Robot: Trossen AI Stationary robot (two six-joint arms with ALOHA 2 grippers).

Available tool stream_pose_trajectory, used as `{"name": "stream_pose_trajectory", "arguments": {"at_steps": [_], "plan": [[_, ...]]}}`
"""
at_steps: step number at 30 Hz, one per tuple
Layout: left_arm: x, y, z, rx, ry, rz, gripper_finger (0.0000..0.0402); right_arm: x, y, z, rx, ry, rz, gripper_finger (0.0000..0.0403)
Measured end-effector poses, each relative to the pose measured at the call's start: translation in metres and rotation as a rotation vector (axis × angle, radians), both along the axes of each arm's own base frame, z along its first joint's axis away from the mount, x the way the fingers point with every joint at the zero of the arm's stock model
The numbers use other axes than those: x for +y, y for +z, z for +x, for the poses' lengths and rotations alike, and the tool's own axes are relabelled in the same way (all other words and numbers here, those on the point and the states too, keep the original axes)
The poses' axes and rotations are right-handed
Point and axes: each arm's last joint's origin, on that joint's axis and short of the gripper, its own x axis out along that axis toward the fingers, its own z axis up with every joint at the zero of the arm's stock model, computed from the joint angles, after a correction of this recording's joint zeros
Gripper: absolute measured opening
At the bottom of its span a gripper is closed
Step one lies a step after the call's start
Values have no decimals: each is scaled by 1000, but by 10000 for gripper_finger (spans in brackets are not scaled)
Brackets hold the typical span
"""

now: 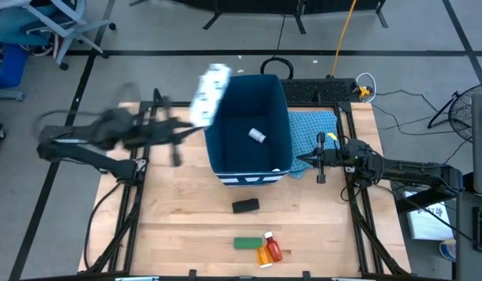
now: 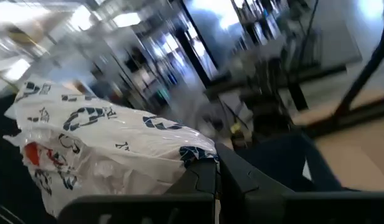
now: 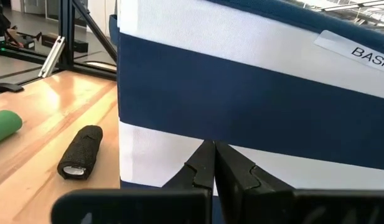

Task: Pick & place medical supplies in basket/bin
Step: Put the white mailer bag into the blue bin

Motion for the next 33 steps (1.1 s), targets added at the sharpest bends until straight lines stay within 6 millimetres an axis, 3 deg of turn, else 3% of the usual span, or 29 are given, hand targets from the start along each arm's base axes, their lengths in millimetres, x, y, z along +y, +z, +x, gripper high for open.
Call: {"name": "stream_pose_trajectory", "arguments": {"at_steps": [3,7,11,16,28,33], "plan": [[20,1,44,135,-39,-43,0,0,0,0,-1,0,25,0],[49,-2,86,267,-52,-115,0,0,0,0,-1,0,39,0],[81,-29,118,452,-5,-187,0,0,0,0,0,0,36,0],[107,-59,134,561,-42,-274,0,0,-3,0,30,0,38,0],[137,-141,168,831,-39,-341,0,0,-4,0,41,-1,69,0],[147,-166,177,882,-22,-376,0,0,-3,0,31,-1,99,0]]}}
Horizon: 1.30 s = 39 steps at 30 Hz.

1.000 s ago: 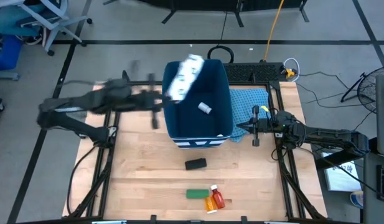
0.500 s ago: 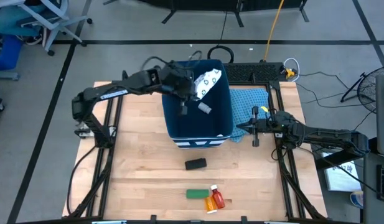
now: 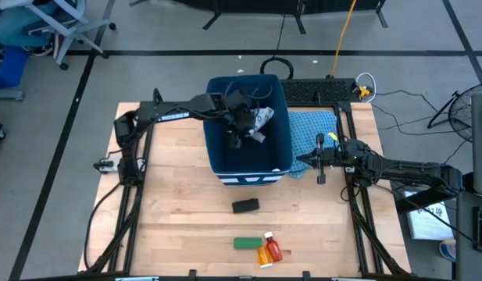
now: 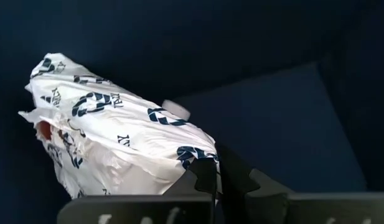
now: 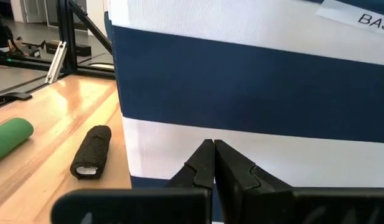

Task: Pick & place medical supplies in basket/bin
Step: Put the white mailer bag into the blue bin

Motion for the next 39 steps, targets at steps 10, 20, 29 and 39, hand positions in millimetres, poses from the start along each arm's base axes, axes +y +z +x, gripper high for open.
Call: {"name": "stream_pose_trajectory", "arguments": {"at_steps": [10,20,29,39], "plan": [[8,-44,14,106,8,-40,0,0,0,0,2,-1,15,0],[16,-87,23,180,23,-142,0,0,0,0,2,-1,15,0],[16,-88,22,186,39,-148,22,0,0,0,1,0,8,0],[8,-39,17,85,105,33,163,0,0,0,-4,0,3,0]]}}
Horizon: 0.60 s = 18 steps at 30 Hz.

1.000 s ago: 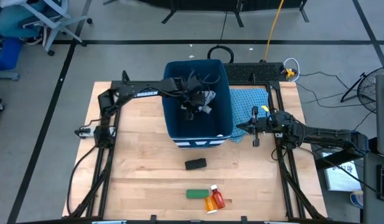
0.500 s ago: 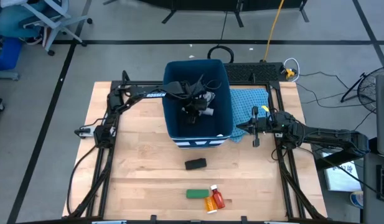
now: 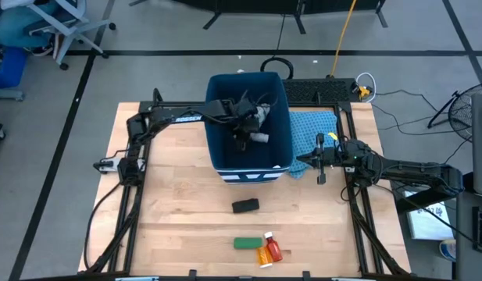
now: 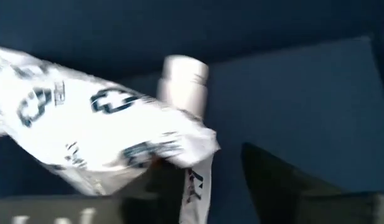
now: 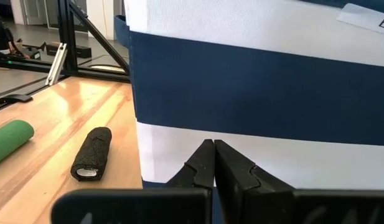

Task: Pick & place medical supplies in basket/bin
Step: Put the white mailer bag into the blue bin, then put the green bandage into the blue bin

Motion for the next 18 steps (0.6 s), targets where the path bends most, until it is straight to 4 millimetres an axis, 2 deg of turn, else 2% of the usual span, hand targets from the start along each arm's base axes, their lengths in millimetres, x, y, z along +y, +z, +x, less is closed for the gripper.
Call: {"name": "stream_pose_trajectory", "arguments": {"at_steps": [2,5,9,14,16,18], "plan": [[-4,20,-4,-46,17,62,194,0,0,0,0,0,-10,0],[-18,61,-16,-138,3,132,228,0,0,0,1,0,-19,0],[-48,124,-49,-289,-96,144,241,0,0,0,0,1,-24,0],[-96,201,-117,-506,-221,149,199,0,0,0,0,0,-24,0],[-111,220,-146,-550,-224,135,166,0,0,0,-4,1,-25,0],[-122,230,-172,-548,-222,94,125,0,1,0,-9,0,-27,0]]}}
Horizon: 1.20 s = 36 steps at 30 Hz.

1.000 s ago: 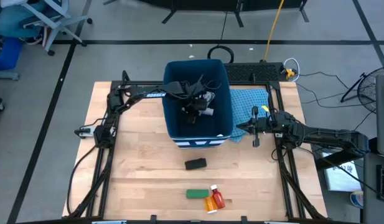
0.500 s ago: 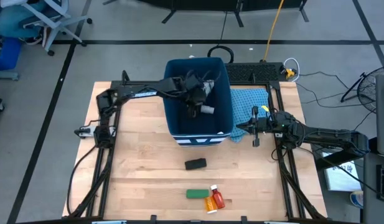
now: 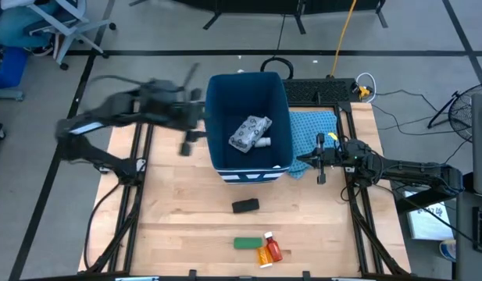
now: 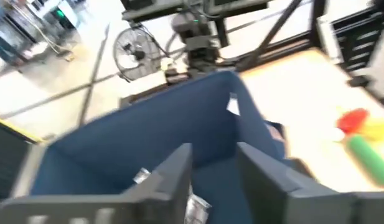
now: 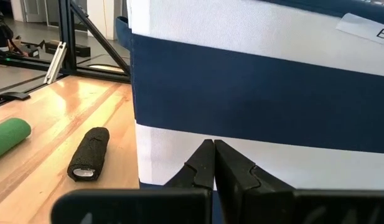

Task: Pick & place medical supplies in basket/bin
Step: Put the green bandage into the blue bin

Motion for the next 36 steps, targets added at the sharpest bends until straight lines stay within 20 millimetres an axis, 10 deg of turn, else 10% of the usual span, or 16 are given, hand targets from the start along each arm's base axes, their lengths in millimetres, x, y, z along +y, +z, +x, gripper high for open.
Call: {"name": "stream_pose_trajectory", "arguments": {"at_steps": [6,22,36], "plan": [[-25,-30,-43,44,-86,-99,11,0,0,0,-2,-1,-27,0],[-51,-192,-79,-401,-122,-120,2,2,7,0,-71,78,139,0],[-52,-270,-111,-607,-68,-124,1,3,9,0,-90,87,143,0]]}}
